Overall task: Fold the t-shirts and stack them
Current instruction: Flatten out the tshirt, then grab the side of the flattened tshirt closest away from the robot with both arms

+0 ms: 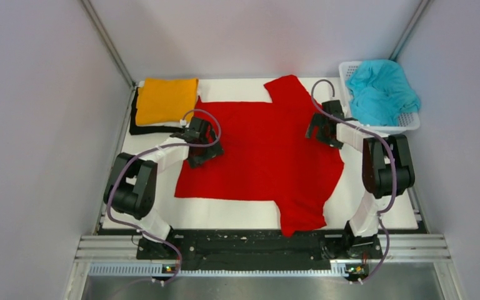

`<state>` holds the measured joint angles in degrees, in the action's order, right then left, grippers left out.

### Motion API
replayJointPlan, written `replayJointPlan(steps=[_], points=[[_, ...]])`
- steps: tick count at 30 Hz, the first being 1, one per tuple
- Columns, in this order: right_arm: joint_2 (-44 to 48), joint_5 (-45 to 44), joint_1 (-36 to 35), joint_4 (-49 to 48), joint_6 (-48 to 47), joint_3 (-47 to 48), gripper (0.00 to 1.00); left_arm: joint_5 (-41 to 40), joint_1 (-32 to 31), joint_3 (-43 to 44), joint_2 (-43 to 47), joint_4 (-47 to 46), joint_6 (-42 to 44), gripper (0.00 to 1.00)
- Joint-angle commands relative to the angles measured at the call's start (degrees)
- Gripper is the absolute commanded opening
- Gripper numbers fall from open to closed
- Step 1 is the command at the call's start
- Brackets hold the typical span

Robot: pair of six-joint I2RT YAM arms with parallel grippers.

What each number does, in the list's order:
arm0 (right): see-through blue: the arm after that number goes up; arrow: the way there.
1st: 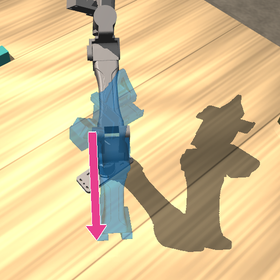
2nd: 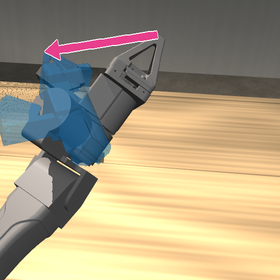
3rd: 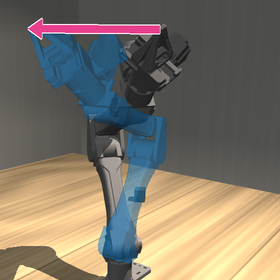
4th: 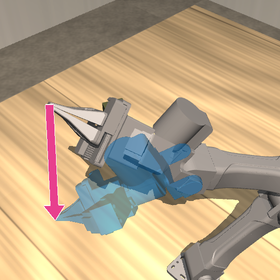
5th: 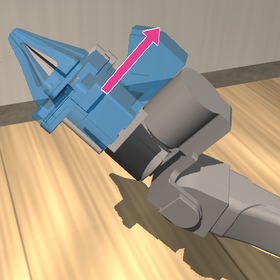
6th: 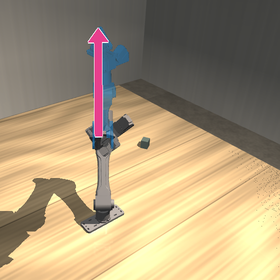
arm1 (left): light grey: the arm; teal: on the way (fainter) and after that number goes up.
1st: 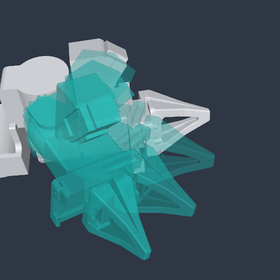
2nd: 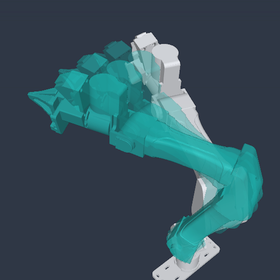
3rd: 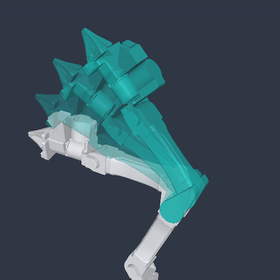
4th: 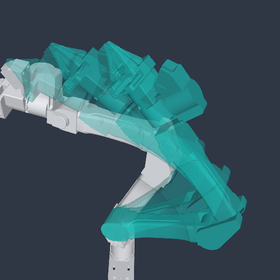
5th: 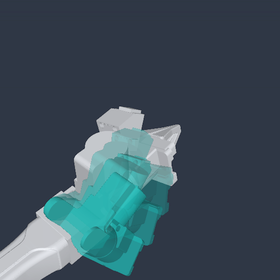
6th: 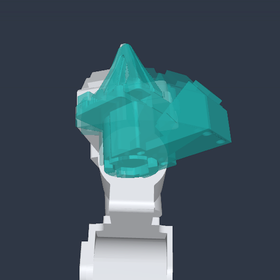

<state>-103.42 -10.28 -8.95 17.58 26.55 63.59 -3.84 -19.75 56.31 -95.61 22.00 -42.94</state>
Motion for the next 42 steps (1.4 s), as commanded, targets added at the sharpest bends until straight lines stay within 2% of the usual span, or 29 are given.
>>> replayJointPlan(steps=[1, 7, 13, 15, 19, 23, 26, 29, 32, 36, 42], points=[[-1.8, -0.9, 2.3, 0.0, -1.2, 2.4, 0.98, 0.5, 0.1, -6.0, 3.5, 4.9, -3.3, 0.99], [3.1, 3.7, 2.1, 2.0, -2.8, 3.8, 0.98, -1.7, 0.1, -9.2, 15.1, 9.0, -4.1, 0.99], [19.6, 1.1, -4.0, 6.6, -4.8, -1.8, 0.99, -5.5, 0.1, -9.9, 27.4, 14.4, -5.9, 0.99], [27.6, -1.0, -9.8, 9.2, -3.7, -5.9, 0.99, -7.6, 0.1, -12.0, 32.1, 16.8, -7.7, 0.99], [37.4, -8.5, -25.6, 19.8, 4.1, -13.2, 0.99, -13.5, 0.1, -18.7, 41.1, 22.8, -11.8, 0.99], [42.3, -8.0, -40.4, 31.3, 15.1, -20.3, 0.95, -14.8, 0.2, -26.7, 48.1, 26.1, -16.5, 0.99], [44.8, -8.1, -51.6, 36.3, 23.4, -22.7, 0.91, -14.9, 0.2, -31.1, 51.7, 27.1, -20.3, 0.98], [46.0, -7.7, -59.2, 38.4, 28.5, -23.3, 0.89, -14.1, 0.2, -33.6, 54.0, 26.5, -22.4, 0.98], [46.6, -6.3, -63.0, 37.9, 29.9, -24.2, 0.85, -14.9, 0.2, -35.4, 55.1, 24.4, -23.9, 0.93], [46.1, -2.2, -64.5, 34.6, 27.4, -26.4, 0.82, -16.3, 0.2, -35.8, 54.2, 21.4, -25.1, 0.83], [46.7, 0.7, -64.7, 33.7, 25.3, -27.0, 0.78, -13.5, 0.2, -36.1, 48.8, 13.2, -24.6, 0.54]])
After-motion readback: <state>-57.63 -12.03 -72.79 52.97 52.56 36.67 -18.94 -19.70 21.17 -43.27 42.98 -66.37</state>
